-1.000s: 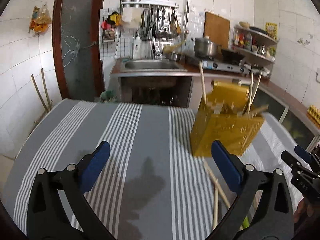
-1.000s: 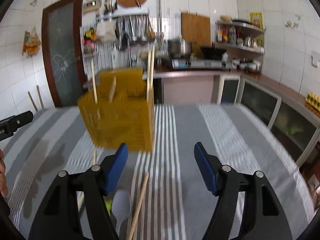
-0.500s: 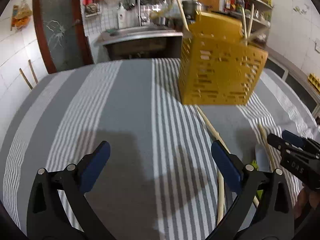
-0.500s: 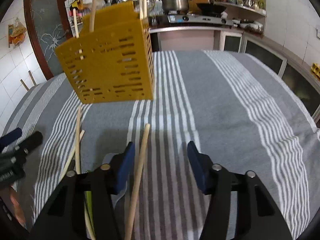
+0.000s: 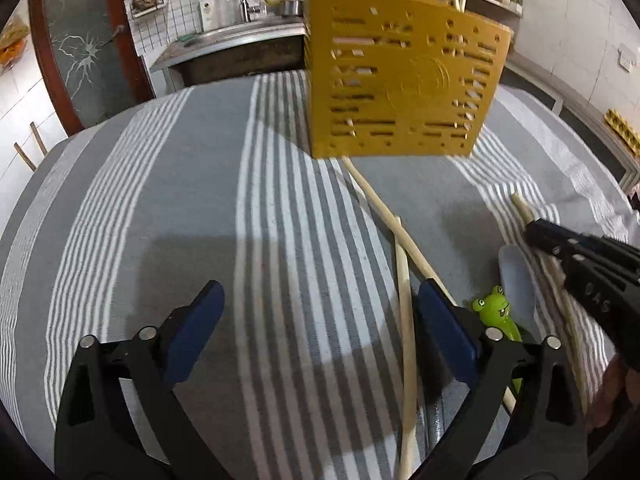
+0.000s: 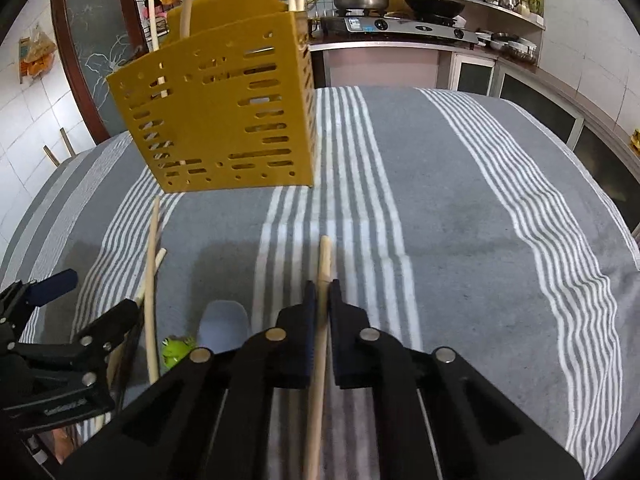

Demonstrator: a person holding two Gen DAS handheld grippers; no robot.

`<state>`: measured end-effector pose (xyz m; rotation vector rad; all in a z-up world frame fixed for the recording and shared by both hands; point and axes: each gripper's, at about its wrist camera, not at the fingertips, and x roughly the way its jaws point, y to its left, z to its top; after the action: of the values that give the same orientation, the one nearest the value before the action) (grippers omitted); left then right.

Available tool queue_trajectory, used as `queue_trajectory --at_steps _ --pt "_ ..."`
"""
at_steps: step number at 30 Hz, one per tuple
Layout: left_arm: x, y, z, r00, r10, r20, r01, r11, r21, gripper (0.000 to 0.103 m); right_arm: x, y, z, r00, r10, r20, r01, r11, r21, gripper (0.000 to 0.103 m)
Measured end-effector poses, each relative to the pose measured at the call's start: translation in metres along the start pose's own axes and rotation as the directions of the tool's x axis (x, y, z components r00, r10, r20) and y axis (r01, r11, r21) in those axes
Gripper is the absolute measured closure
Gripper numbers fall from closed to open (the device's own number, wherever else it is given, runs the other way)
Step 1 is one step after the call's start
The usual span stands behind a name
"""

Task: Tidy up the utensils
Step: 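Return the right tool to grasp a chopstick while the left tool grasps another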

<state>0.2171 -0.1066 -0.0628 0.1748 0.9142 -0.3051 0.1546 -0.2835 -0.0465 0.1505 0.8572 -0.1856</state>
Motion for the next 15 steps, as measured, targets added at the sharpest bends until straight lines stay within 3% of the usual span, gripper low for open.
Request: queue_trajectory --at_steps 15 --pt "0.013 -0.009 0.018 0.999 0.003 -0.033 -0.003 1.000 -0.007 0.036 -0.001 -0.016 -0.004 1.000 0.008 -0.009 -0.008 1.000 0.023 0.096"
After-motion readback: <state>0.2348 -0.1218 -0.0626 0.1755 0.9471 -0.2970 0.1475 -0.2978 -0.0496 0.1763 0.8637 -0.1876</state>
